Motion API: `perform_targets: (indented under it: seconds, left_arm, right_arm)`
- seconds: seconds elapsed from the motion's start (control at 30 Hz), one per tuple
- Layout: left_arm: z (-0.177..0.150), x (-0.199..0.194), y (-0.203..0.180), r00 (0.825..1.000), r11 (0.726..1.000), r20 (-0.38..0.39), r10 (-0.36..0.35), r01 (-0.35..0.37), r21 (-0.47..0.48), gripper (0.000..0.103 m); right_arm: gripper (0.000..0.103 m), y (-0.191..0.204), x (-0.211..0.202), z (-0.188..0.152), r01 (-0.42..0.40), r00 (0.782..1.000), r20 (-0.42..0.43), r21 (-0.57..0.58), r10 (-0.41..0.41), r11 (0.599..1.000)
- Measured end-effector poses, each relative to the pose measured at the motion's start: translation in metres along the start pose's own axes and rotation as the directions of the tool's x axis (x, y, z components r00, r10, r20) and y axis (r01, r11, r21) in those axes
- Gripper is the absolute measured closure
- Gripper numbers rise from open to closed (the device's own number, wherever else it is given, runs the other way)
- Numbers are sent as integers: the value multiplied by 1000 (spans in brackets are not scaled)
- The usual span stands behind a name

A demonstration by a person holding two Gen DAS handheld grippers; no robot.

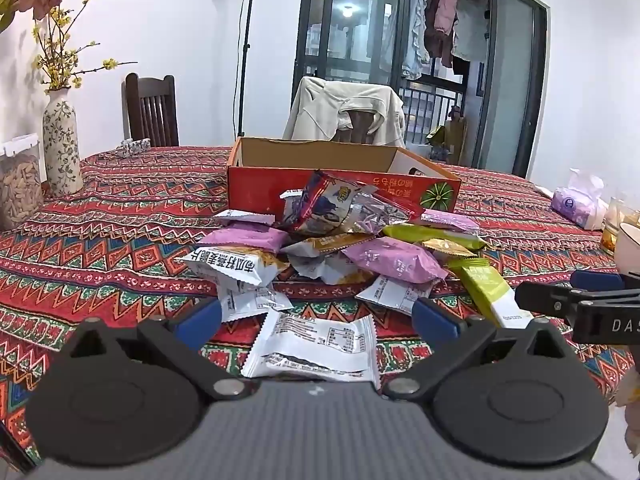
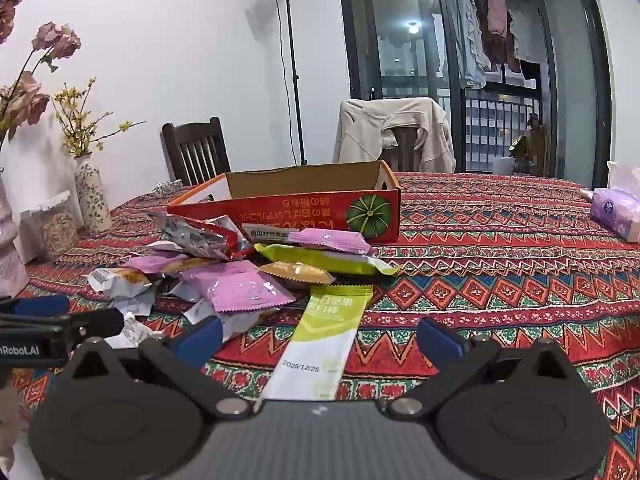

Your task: Organize snacks

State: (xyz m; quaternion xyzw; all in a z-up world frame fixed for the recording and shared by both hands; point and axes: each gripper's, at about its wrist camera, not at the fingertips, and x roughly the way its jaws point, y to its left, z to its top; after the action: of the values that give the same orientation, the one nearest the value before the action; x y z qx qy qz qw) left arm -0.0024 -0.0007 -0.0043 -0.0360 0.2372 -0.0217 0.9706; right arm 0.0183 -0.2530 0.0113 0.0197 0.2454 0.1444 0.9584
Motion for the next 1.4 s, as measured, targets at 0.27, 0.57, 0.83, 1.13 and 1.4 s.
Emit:
perform_targets:
  seconds: [0.27, 0.57, 0.83, 1.13, 1.4]
  left_arm:
    - [-1, 2, -1, 1000, 1000, 2, -8, 8, -6, 0]
    - [-2, 1, -1, 1000, 1000, 6, -12, 12, -9, 0]
    - [-3, 0, -2, 1000, 1000, 9, -14, 14, -9, 0]
    - [-4, -1, -2, 1000, 1000, 11, -17, 17, -11, 0]
    - [-4, -1, -2, 1000, 1000, 10, -17, 17, -11, 0]
  right_arm:
    - [0, 0, 0, -1, 0, 1000, 0, 0, 0, 1000]
    - [0, 0, 0, -2, 1, 1000, -3, -1, -1, 1000]
    - [0, 0, 0, -2, 1, 1000, -4, -2, -1, 1000]
    - [0, 1, 0, -1, 1, 1000, -4, -1, -1, 1000]
    - [0, 1, 0, -2, 1, 1000, -5, -2, -1, 1000]
